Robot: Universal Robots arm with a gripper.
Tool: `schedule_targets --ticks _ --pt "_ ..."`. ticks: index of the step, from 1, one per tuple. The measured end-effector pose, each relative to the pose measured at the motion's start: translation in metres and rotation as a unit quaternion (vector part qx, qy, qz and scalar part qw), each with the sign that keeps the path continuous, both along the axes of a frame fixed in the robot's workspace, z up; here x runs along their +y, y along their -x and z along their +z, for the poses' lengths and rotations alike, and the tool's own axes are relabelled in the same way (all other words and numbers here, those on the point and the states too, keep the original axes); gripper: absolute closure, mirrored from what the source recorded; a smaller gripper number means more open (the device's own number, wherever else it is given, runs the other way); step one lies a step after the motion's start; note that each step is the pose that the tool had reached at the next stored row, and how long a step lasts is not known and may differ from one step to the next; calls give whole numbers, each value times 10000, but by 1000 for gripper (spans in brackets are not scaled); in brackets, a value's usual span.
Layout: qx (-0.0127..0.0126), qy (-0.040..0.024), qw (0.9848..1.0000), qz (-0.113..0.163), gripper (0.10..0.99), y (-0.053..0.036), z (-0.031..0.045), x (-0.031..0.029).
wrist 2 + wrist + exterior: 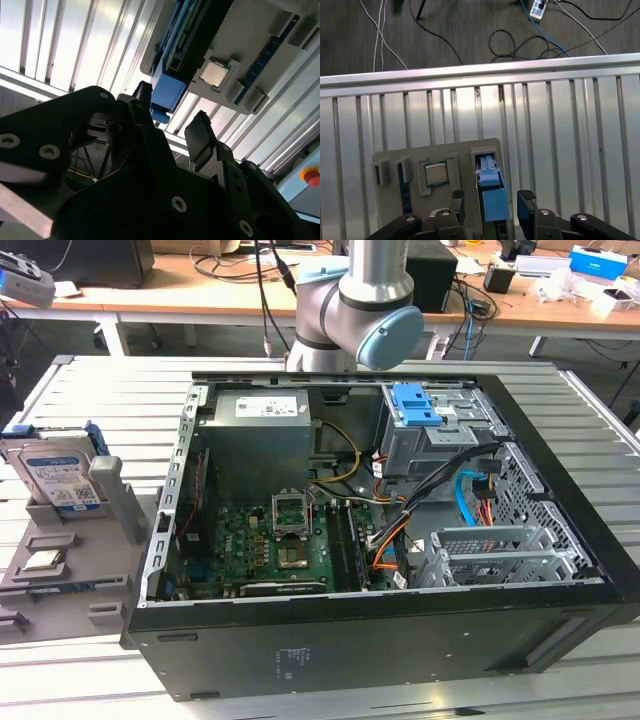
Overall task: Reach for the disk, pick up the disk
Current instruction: 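Pick up the disk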
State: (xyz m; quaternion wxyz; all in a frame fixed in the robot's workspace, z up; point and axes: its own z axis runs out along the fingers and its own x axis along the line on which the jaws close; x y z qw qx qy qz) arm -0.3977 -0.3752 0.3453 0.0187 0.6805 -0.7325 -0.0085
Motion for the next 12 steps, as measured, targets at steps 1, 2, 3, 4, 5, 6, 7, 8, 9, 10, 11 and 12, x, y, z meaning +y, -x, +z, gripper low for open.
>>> schedule_targets --ticks 1,2,3,4,5,6,7,8,9,10,11,12 --pt "0 0 10000 0 541 0 -4 0" --pt "0 0 10000 0 541 0 -7 0" --pt "0 0 10000 0 541 0 -13 0" --pt "0 0 10000 0 541 0 -17 0" --pt "0 0 10000 0 541 0 -22 0" --pt "0 0 10000 0 541 0 -26 0" --pt "0 0 10000 0 541 0 -34 0" --pt "0 0 10000 0 541 0 -41 0" --pt "0 0 10000 0 541 0 -50 0" --pt "0 0 10000 0 541 0 -58 0" --pt "0 0 10000 0 541 0 -68 0" --pt "0 0 10000 0 541 0 -74 0"
